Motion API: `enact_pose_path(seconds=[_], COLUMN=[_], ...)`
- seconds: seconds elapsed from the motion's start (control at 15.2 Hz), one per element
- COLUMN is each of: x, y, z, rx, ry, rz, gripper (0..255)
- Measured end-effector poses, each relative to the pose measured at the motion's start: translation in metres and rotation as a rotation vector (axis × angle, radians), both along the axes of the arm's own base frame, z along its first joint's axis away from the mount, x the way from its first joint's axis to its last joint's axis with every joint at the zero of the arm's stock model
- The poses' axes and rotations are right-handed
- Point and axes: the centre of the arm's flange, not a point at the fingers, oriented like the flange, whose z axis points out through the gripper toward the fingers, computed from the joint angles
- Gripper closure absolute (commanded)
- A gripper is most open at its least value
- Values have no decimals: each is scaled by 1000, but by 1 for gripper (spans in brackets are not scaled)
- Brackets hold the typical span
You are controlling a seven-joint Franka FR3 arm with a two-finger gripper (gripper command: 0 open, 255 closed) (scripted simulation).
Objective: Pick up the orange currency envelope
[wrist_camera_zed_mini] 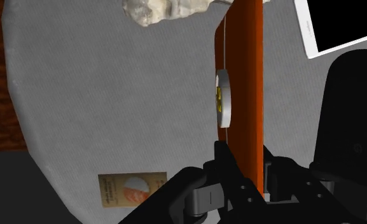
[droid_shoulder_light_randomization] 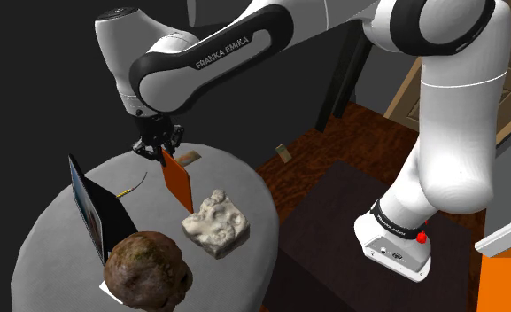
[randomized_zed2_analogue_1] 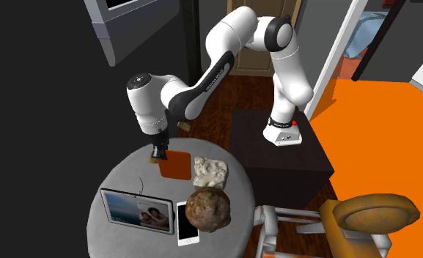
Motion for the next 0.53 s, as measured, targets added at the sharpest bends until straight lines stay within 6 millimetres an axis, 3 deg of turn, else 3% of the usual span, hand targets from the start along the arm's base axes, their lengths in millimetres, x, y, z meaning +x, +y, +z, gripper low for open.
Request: enact_pose_path(seconds=[0.53], x=[0], y=[1], z=[41], rx=[0], ry=[0], rz=[0], gripper=[255])
